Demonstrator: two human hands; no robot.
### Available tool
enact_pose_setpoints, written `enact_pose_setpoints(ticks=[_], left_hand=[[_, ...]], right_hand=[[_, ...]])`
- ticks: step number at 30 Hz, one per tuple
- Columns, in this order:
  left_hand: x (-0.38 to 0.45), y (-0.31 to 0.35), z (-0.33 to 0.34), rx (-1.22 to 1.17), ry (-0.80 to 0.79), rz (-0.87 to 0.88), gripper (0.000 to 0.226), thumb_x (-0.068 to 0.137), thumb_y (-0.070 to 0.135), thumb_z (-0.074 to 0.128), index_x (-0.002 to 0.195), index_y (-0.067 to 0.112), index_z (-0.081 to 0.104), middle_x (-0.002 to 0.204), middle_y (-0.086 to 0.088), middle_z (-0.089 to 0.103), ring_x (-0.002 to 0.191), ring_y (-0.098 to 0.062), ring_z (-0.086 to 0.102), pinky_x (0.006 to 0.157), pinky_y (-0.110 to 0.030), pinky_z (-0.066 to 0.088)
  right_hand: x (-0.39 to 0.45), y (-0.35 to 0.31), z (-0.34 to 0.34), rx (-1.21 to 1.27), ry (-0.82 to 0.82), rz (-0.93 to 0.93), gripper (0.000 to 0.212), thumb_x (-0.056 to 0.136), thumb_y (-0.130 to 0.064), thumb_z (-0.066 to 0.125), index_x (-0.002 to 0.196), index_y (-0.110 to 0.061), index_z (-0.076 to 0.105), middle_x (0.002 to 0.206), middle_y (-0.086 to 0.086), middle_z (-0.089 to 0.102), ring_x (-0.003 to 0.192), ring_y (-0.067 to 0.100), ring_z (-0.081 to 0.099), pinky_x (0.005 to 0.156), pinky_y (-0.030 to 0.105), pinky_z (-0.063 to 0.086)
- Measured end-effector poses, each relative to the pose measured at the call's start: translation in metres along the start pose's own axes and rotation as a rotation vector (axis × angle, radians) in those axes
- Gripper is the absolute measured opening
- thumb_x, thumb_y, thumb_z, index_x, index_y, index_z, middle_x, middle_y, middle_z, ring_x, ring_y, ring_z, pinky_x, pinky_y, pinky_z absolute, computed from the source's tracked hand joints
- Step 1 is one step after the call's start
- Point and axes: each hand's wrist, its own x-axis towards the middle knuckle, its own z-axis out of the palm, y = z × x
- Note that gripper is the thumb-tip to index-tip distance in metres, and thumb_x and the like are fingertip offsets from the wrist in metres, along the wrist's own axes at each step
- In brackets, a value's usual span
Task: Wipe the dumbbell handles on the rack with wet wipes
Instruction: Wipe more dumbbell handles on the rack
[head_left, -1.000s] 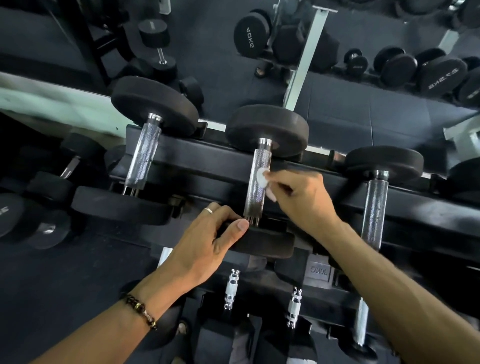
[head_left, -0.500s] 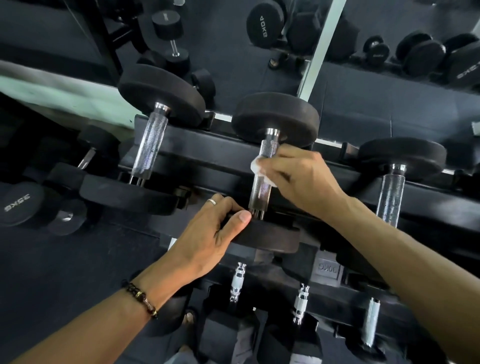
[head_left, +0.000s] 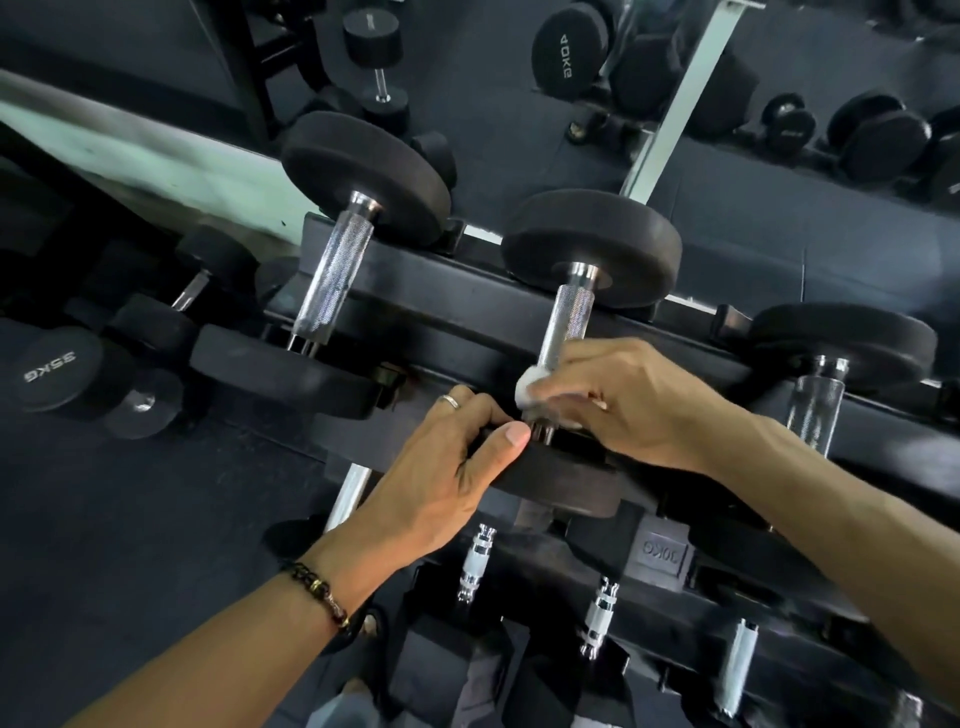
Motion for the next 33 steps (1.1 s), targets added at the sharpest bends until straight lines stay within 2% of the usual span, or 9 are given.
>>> enact_pose_setpoints(ticks=[4, 8, 13, 17, 22, 27, 30, 32, 33], left_hand=[[-0.002, -0.001, 0.002, 0.002, 0.032, 0.003, 0.052, 0.088, 0.076, 0.027, 0.083, 0.031, 0.052, 0.08, 0.019, 0.04, 0.082, -0.007, 0.046, 0.069, -0.011, 0.032], [-0.002, 0.0, 0.003, 0.025, 0.034, 0.006, 0.044, 0.089, 0.074, 0.027, 0.082, 0.036, 0.048, 0.08, 0.016, 0.041, 0.083, -0.006, 0.047, 0.071, -0.011, 0.033], [-0.003, 0.001, 0.005, 0.04, 0.051, 0.004, 0.054, 0.087, 0.078, 0.023, 0.081, 0.031, 0.048, 0.08, 0.012, 0.04, 0.083, -0.009, 0.046, 0.071, -0.01, 0.032], [-0.002, 0.001, 0.006, 0.05, 0.039, -0.018, 0.049, 0.088, 0.074, 0.027, 0.083, 0.031, 0.049, 0.083, 0.011, 0.042, 0.084, -0.006, 0.046, 0.072, -0.011, 0.032], [-0.002, 0.003, 0.005, 0.038, 0.041, -0.019, 0.045, 0.089, 0.071, 0.029, 0.079, 0.03, 0.047, 0.08, 0.012, 0.04, 0.081, -0.005, 0.046, 0.07, -0.008, 0.033], [-0.002, 0.003, 0.004, 0.045, 0.028, -0.033, 0.043, 0.087, 0.073, 0.027, 0.079, 0.034, 0.045, 0.081, 0.013, 0.041, 0.082, -0.003, 0.046, 0.071, -0.01, 0.033], [-0.003, 0.003, 0.005, 0.043, 0.028, -0.025, 0.039, 0.088, 0.071, 0.028, 0.078, 0.036, 0.044, 0.08, 0.013, 0.04, 0.081, -0.002, 0.045, 0.07, -0.01, 0.033], [-0.004, 0.004, 0.005, 0.043, 0.031, -0.025, 0.037, 0.089, 0.069, 0.029, 0.077, 0.037, 0.043, 0.08, 0.014, 0.04, 0.081, -0.002, 0.045, 0.069, -0.009, 0.032], [-0.003, 0.004, 0.005, 0.049, 0.029, -0.024, 0.037, 0.088, 0.07, 0.028, 0.077, 0.038, 0.043, 0.08, 0.014, 0.04, 0.081, -0.002, 0.045, 0.07, -0.009, 0.032]], right_hand=[[-0.002, -0.005, 0.001, 0.022, -0.087, -0.061, 0.021, 0.097, -0.019, 0.057, 0.101, -0.014, 0.077, 0.082, -0.006, 0.066, 0.073, 0.004, 0.059, 0.068, 0.013, 0.047], [0.001, 0.013, -0.005, -0.03, 0.214, 0.032, 0.017, 0.085, 0.002, 0.071, 0.1, -0.004, 0.077, 0.086, 0.001, 0.07, 0.075, 0.005, 0.06, 0.071, 0.02, 0.051], [-0.009, -0.001, 0.006, 0.079, 0.019, -0.064, 0.017, 0.085, 0.005, 0.068, 0.095, -0.006, 0.078, 0.079, -0.023, 0.056, 0.068, -0.012, 0.052, 0.068, 0.001, 0.038], [0.002, 0.016, 0.0, 0.046, 0.34, 0.085, 0.012, 0.086, -0.001, 0.07, 0.093, -0.007, 0.077, 0.079, -0.006, 0.062, 0.066, -0.001, 0.055, 0.064, 0.012, 0.045], [-0.006, -0.001, 0.009, 0.092, -0.035, -0.017, 0.025, 0.084, 0.004, 0.069, 0.085, -0.02, 0.075, 0.07, -0.021, 0.052, 0.064, -0.005, 0.051, 0.063, 0.004, 0.036], [0.005, 0.016, 0.003, 0.007, 0.39, 0.109, 0.012, 0.085, 0.0, 0.069, 0.092, -0.006, 0.077, 0.079, 0.001, 0.067, 0.068, 0.012, 0.061, 0.067, 0.021, 0.049], [-0.009, 0.0, 0.016, 0.073, 0.17, 0.003, 0.012, 0.085, -0.001, 0.072, 0.092, -0.009, 0.078, 0.078, -0.009, 0.063, 0.068, 0.001, 0.058, 0.066, 0.012, 0.046], [-0.011, 0.002, 0.014, 0.056, 0.101, -0.02, 0.008, 0.087, -0.004, 0.071, 0.089, -0.009, 0.077, 0.079, -0.002, 0.068, 0.07, 0.009, 0.062, 0.067, 0.021, 0.051], [-0.007, 0.008, 0.012, 0.007, 0.181, -0.007, 0.008, 0.088, -0.005, 0.069, 0.084, -0.007, 0.075, 0.077, 0.002, 0.068, 0.069, 0.013, 0.062, 0.067, 0.028, 0.053]])
